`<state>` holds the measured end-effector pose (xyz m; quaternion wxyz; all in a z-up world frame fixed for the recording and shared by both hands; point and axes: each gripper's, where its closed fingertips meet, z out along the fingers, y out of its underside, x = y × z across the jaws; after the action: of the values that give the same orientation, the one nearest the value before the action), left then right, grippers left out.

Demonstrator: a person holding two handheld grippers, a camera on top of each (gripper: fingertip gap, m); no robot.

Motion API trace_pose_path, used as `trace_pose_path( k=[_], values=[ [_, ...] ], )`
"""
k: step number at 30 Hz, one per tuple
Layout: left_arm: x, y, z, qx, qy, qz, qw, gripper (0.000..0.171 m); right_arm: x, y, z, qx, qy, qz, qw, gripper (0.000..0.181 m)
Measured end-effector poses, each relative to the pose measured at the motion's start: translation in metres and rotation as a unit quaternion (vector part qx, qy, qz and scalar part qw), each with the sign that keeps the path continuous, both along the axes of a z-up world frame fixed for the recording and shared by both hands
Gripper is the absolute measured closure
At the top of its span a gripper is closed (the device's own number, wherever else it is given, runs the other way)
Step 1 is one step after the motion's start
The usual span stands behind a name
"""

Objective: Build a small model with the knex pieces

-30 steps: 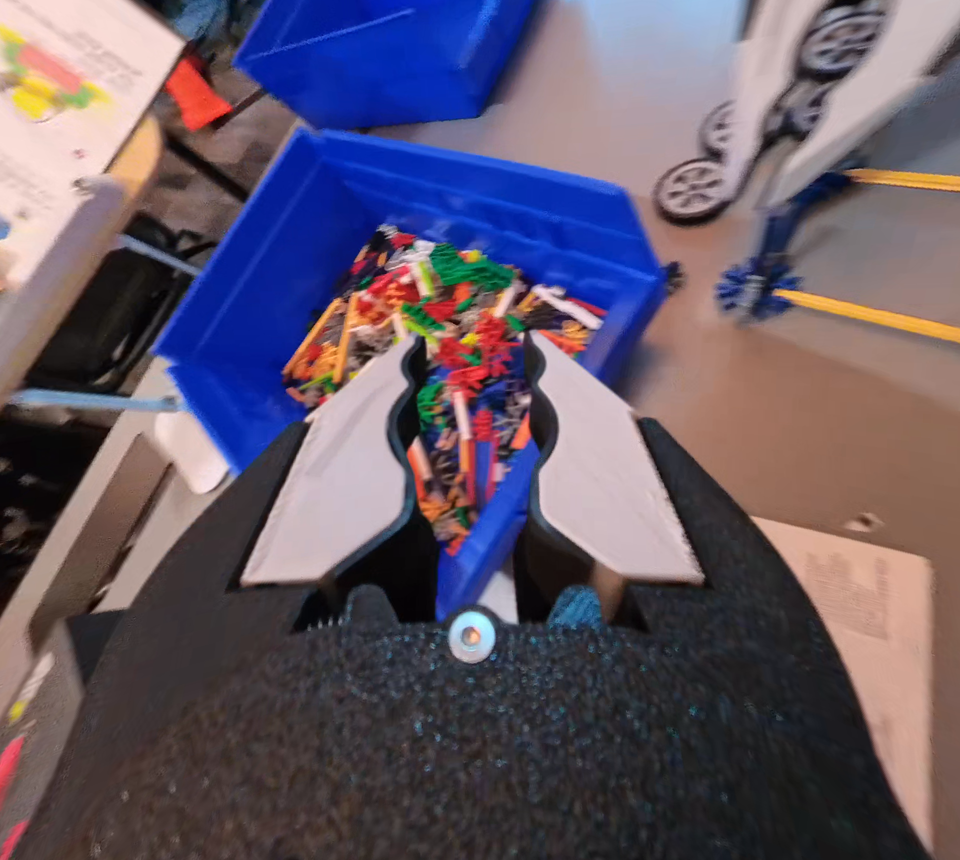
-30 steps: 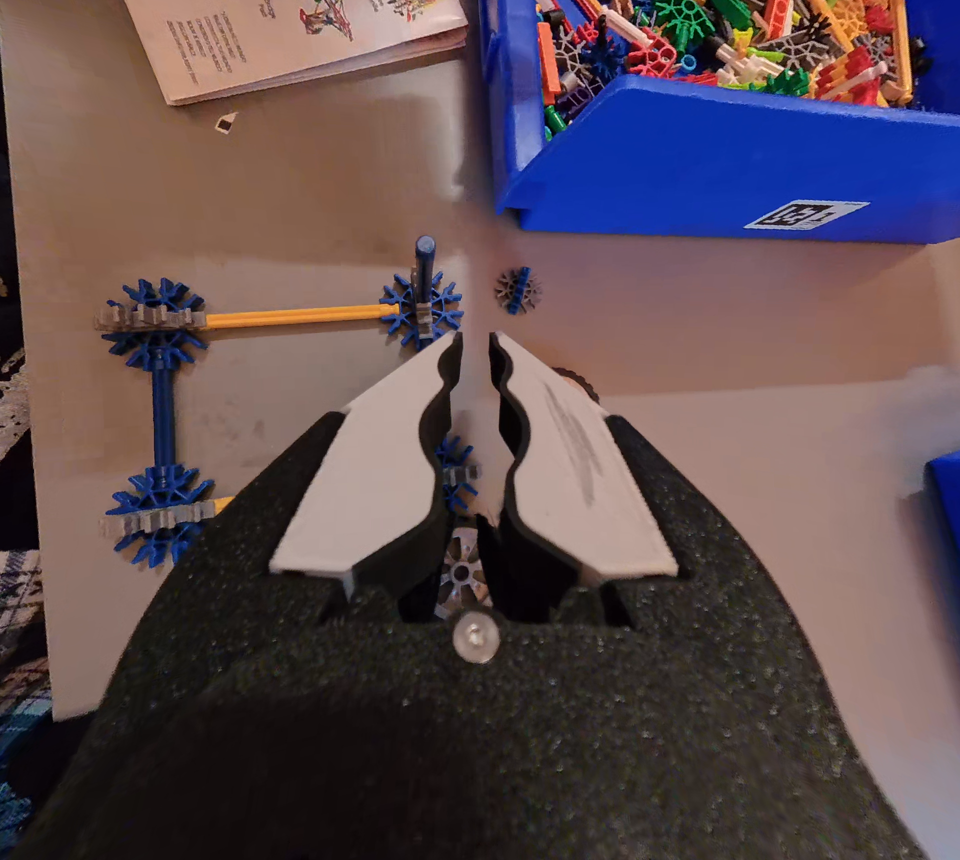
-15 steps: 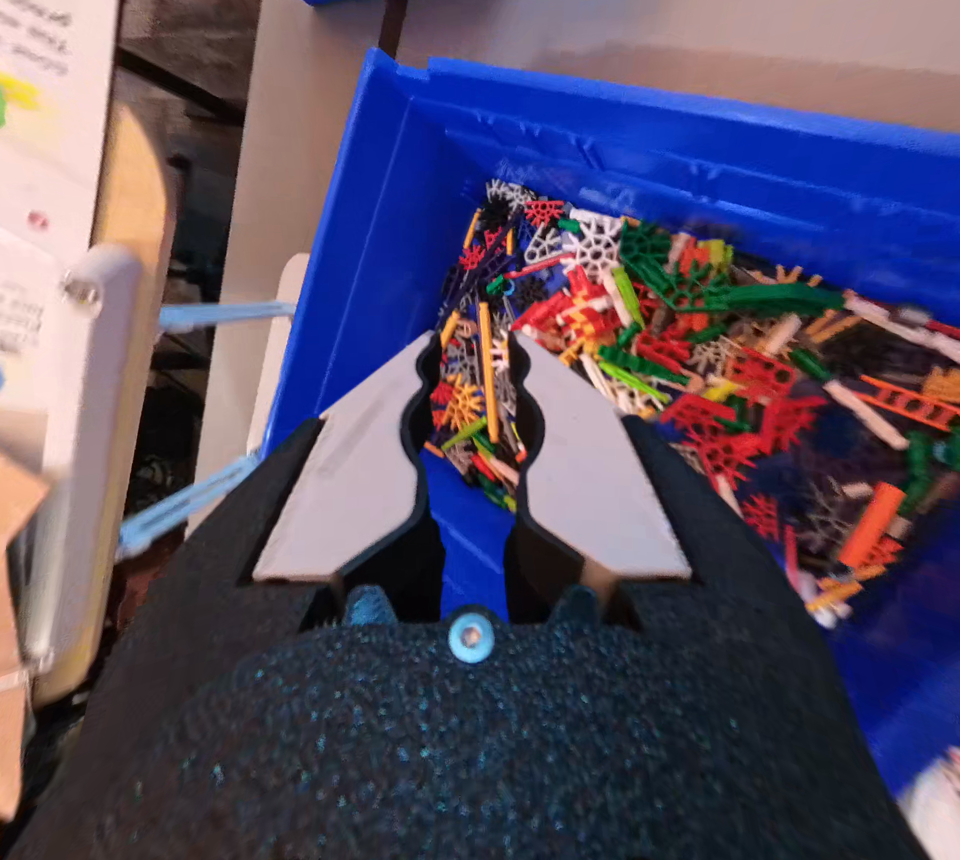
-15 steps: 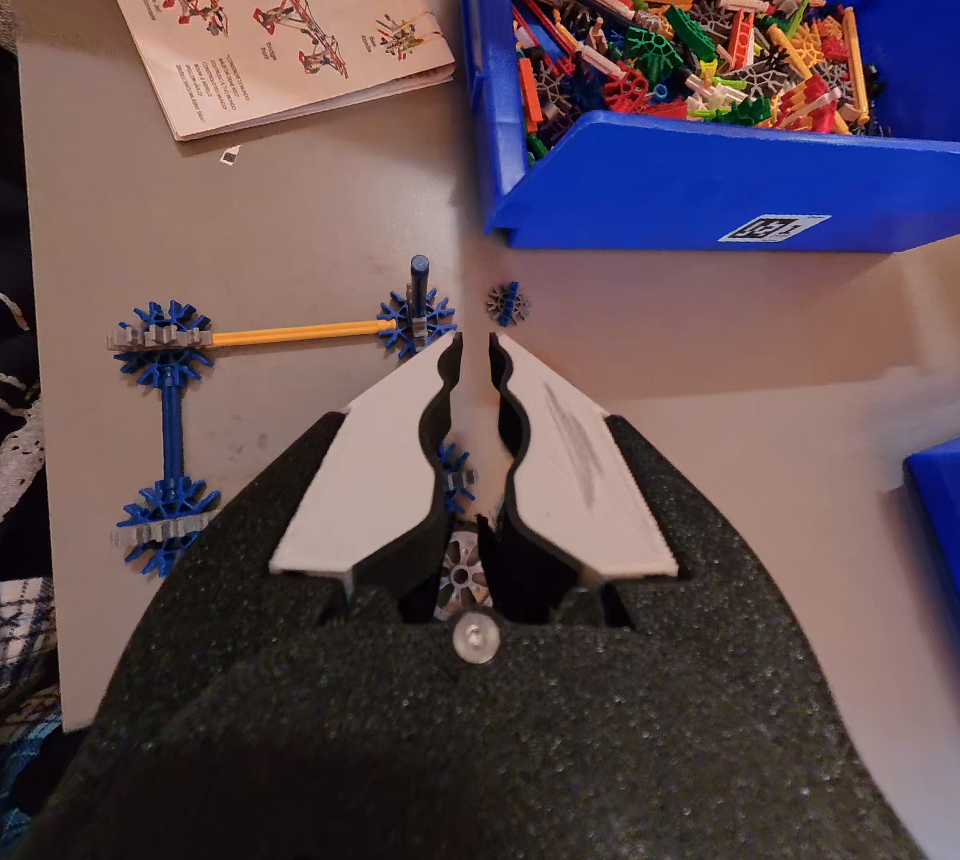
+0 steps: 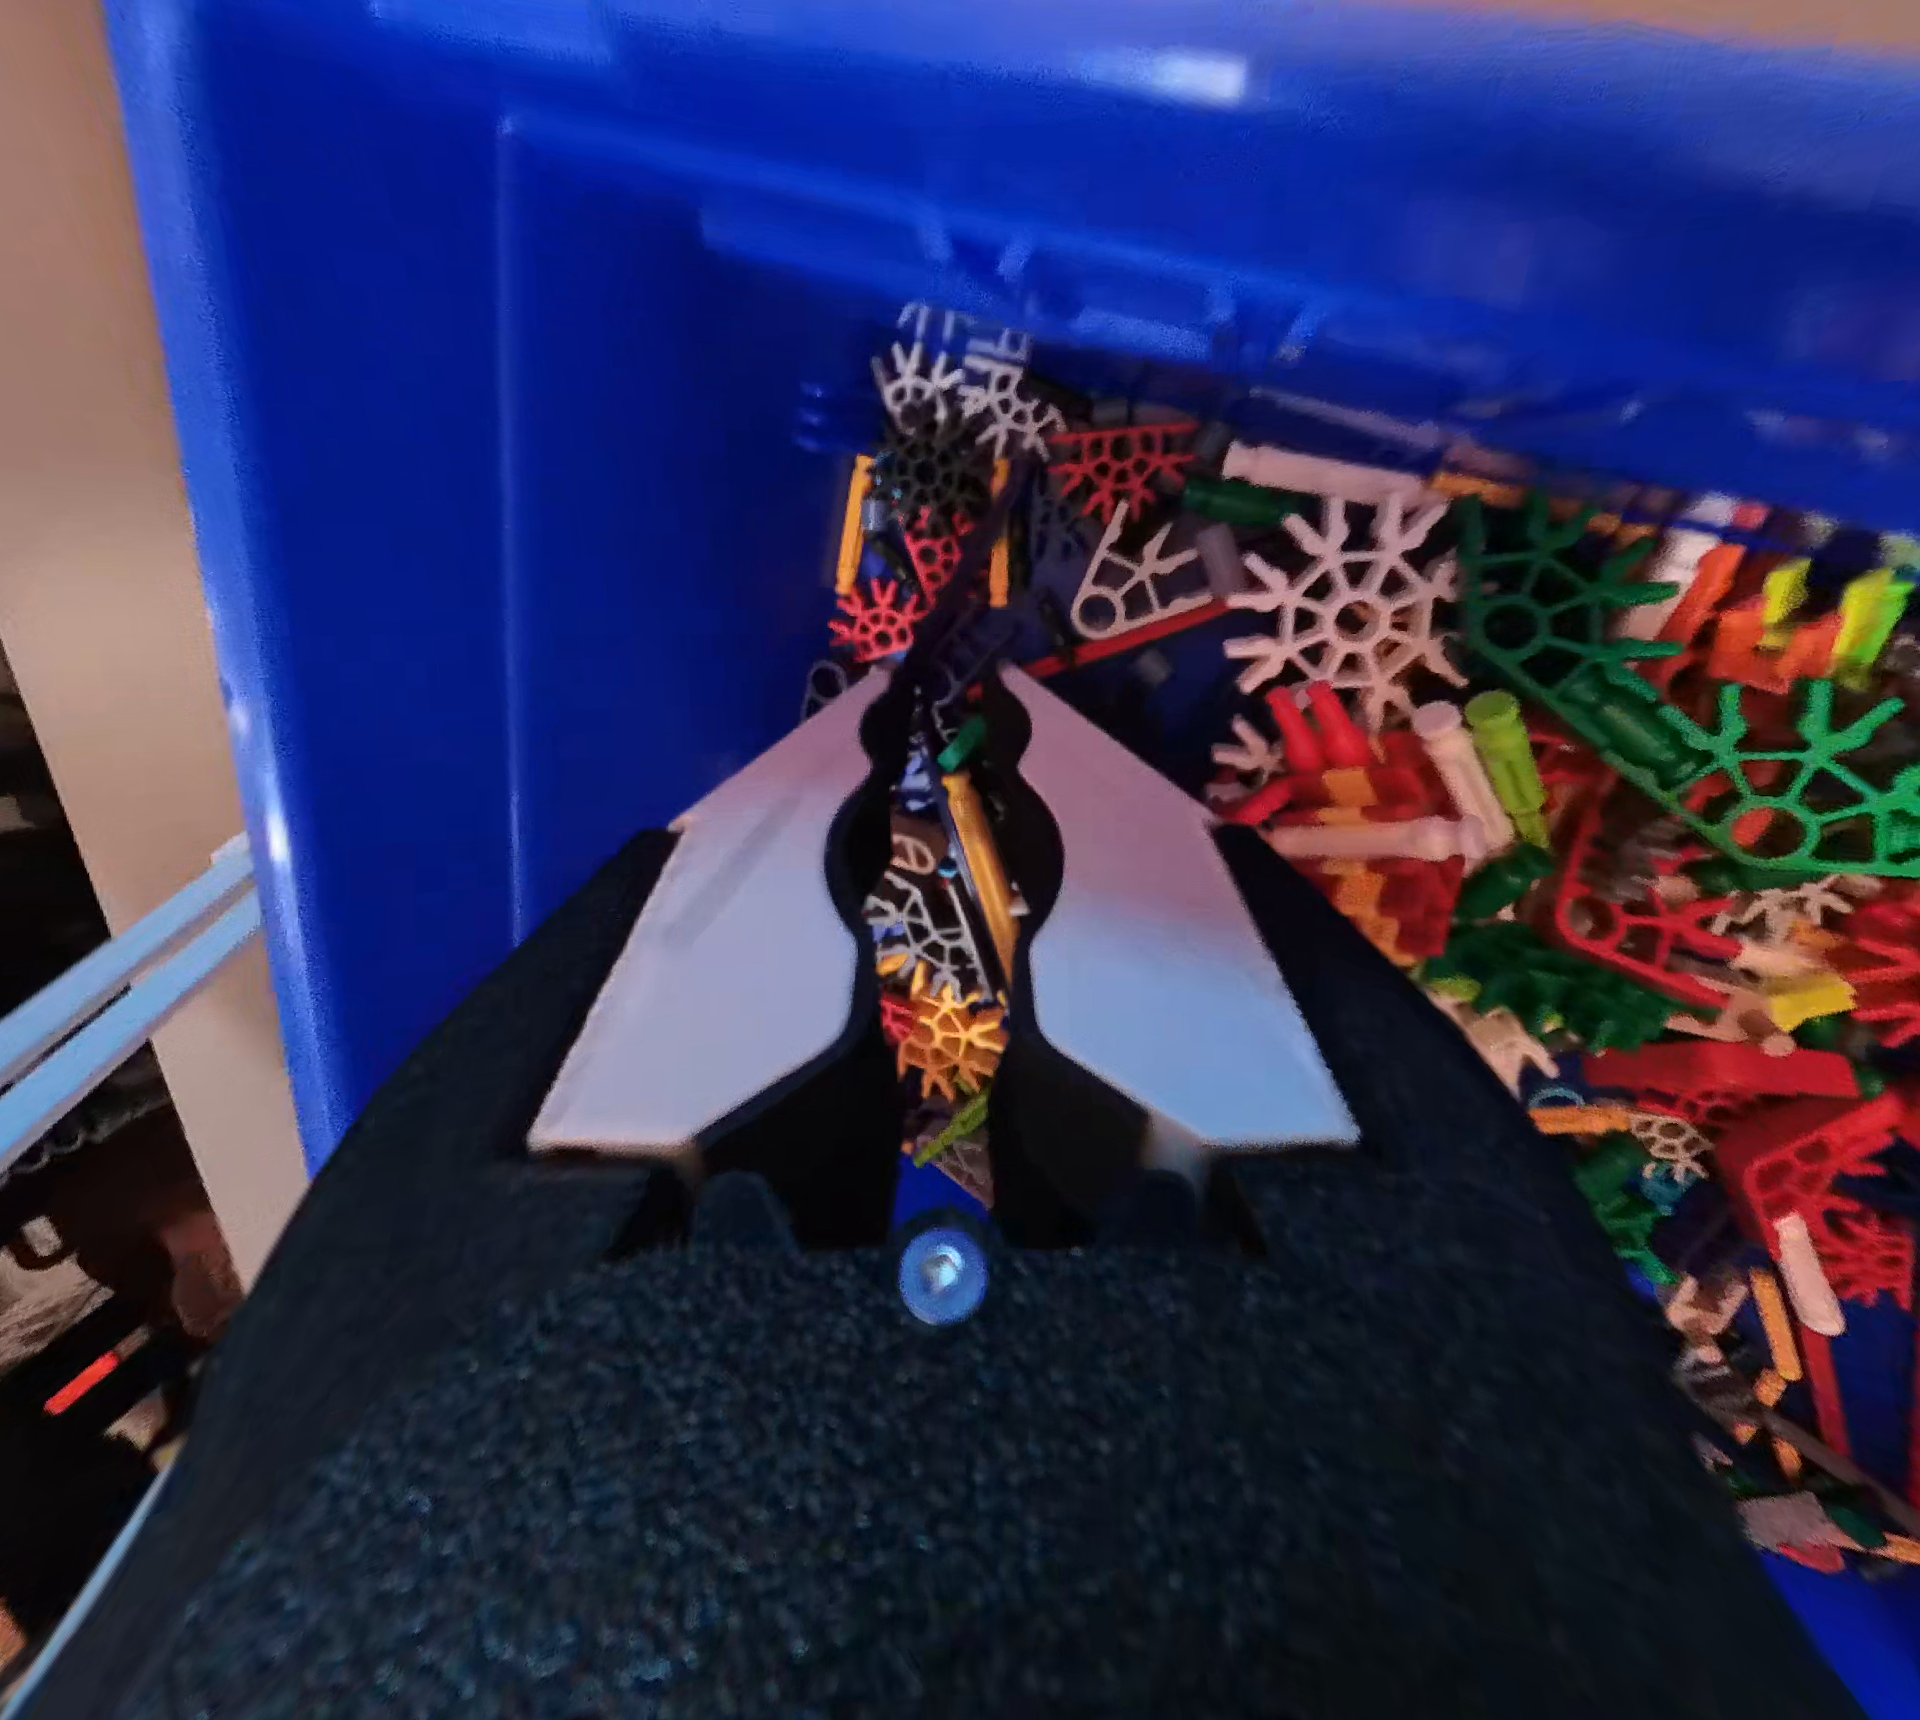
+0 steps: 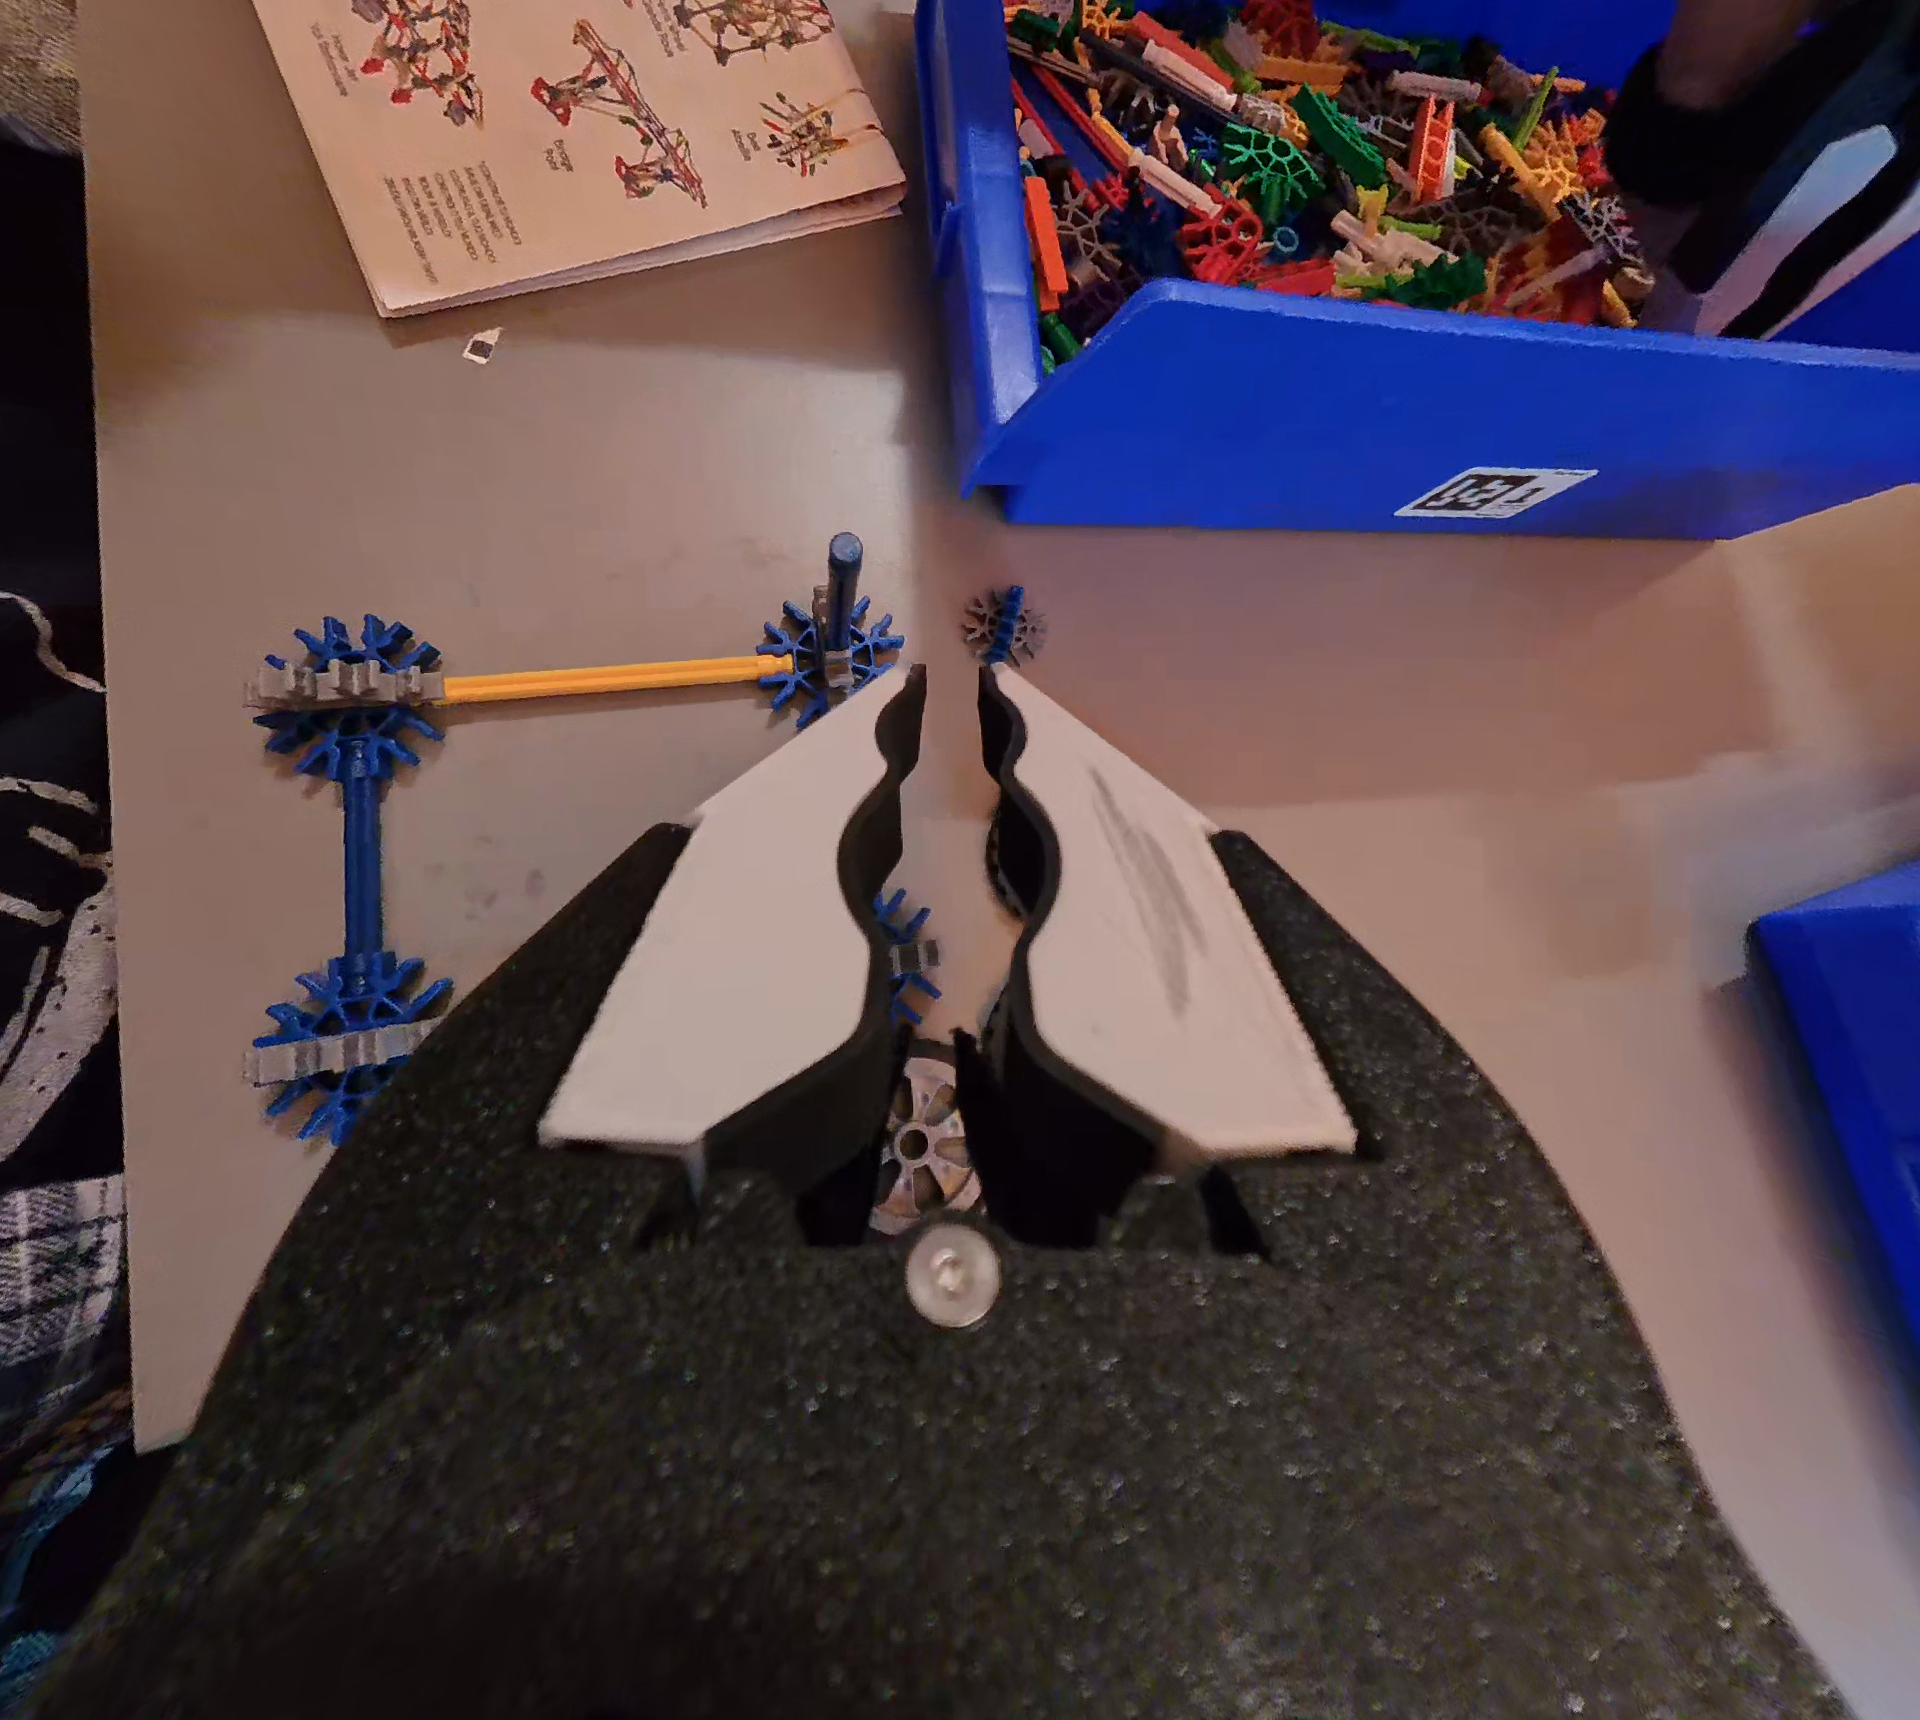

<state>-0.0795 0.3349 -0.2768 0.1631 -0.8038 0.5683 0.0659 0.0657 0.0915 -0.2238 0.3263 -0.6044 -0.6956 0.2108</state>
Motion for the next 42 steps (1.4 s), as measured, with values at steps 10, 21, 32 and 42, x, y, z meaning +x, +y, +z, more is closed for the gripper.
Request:
trace_pose_path(
  k=[10,21,32,42],
  values=[
    [-0.045,-0.025,0.03,-0.019,0.008,0.047,0.999,0.16,0.0,-0.002,-0.001,0.003,-0.005,0.006,1.0,0.172],
    [-0.004,-0.062,0.018,-0.064,-0.034,-0.026,0.997,0.145,0.001,-0.002,-0.004,0.003,-0.009,0.009,1.0,0.171],
    [-0.071,-0.032,0.035,0.003,0.042,0.075,0.996,0.152,0.001,-0.004,-0.001,0.009,-0.008,0.013,1.0,0.172],
    [-0.059,-0.054,0.047,-0.018,-0.003,0.058,0.998,0.115,0.003,-0.001,-0.001,0.01,-0.009,0.007,1.0,0.172]
  ],
)
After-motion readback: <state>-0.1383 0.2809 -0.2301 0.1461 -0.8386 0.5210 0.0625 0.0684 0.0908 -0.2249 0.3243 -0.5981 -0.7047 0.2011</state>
